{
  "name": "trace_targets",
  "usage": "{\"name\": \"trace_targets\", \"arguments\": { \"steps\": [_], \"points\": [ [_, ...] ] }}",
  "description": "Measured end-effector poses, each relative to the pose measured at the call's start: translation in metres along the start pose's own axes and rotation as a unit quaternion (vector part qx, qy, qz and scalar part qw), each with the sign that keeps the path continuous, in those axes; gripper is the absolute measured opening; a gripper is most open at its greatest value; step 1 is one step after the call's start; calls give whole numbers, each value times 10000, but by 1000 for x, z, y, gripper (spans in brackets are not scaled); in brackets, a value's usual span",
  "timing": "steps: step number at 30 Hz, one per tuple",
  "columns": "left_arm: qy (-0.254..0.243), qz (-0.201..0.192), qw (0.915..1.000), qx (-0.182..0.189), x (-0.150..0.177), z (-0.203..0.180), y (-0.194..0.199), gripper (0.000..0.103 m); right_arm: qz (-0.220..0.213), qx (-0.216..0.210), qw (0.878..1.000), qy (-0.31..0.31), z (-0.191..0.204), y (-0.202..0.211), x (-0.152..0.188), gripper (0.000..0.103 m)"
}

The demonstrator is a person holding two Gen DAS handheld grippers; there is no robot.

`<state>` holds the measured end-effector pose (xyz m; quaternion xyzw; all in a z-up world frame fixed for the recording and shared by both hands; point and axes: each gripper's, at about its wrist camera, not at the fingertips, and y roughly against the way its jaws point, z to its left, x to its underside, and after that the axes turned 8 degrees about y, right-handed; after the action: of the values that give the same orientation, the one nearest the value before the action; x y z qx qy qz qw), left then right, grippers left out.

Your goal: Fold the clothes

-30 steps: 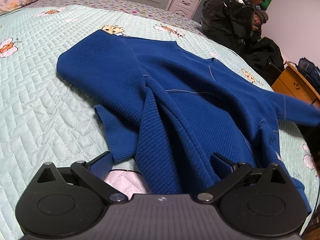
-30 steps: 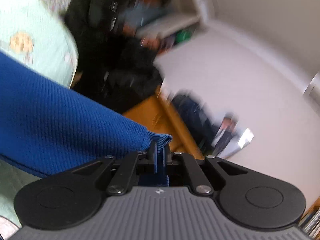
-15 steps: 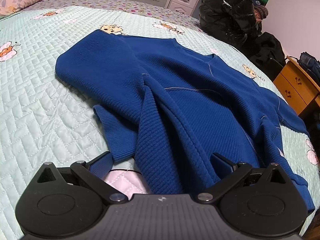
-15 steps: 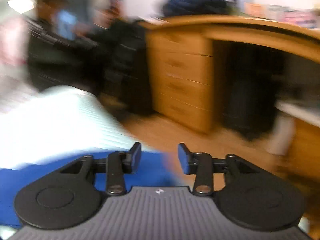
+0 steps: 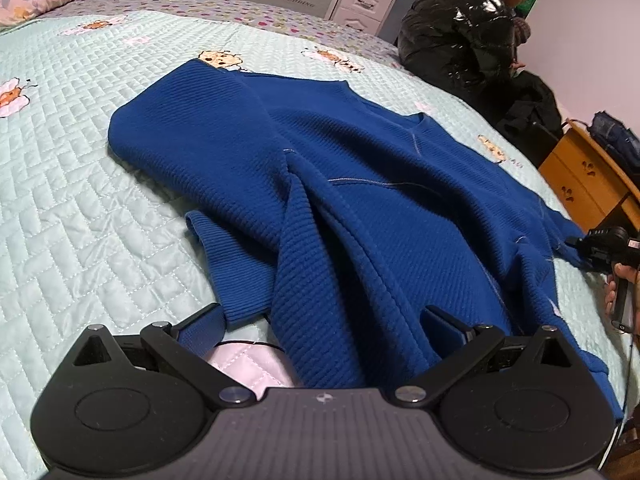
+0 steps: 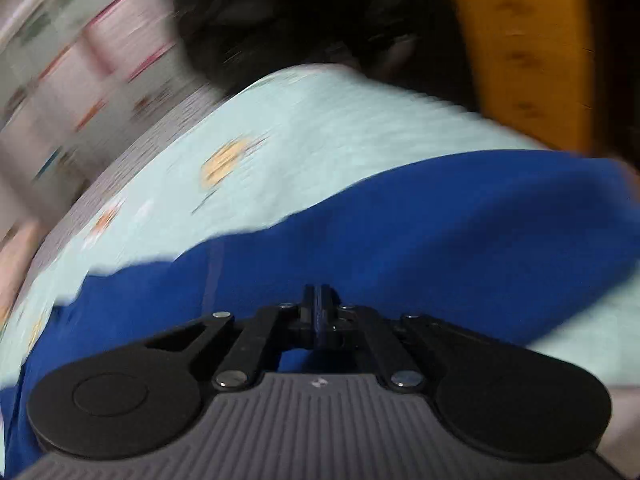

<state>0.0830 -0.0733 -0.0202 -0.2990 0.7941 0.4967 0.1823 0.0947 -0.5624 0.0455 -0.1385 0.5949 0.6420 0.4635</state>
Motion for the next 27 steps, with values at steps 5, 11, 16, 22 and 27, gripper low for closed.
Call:
{"name": "trace_targets", "arguments": {
  "steps": [5, 11, 16, 22, 27],
  "points": [
    [170, -9, 9997, 188, -3, 7, 1, 102, -542, -351, 9901, 1246, 71, 26, 2, 15],
    [368, 69, 9989, 279, -8, 9, 3, 102, 488, -778, 9804, 1745, 117, -54, 1, 14],
    [450, 81, 9983, 349, -15, 8, 12, 102, 13, 529, 9941, 942, 87, -36, 2, 0],
    [569, 25, 9979, 297, -21, 8, 31, 102, -54, -529, 9909, 1240, 106, 30, 35, 28],
    [528, 345, 9980, -69, -25, 11, 46, 102, 125, 1048, 9930, 523, 37, 9, 56, 0]
  ]
}}
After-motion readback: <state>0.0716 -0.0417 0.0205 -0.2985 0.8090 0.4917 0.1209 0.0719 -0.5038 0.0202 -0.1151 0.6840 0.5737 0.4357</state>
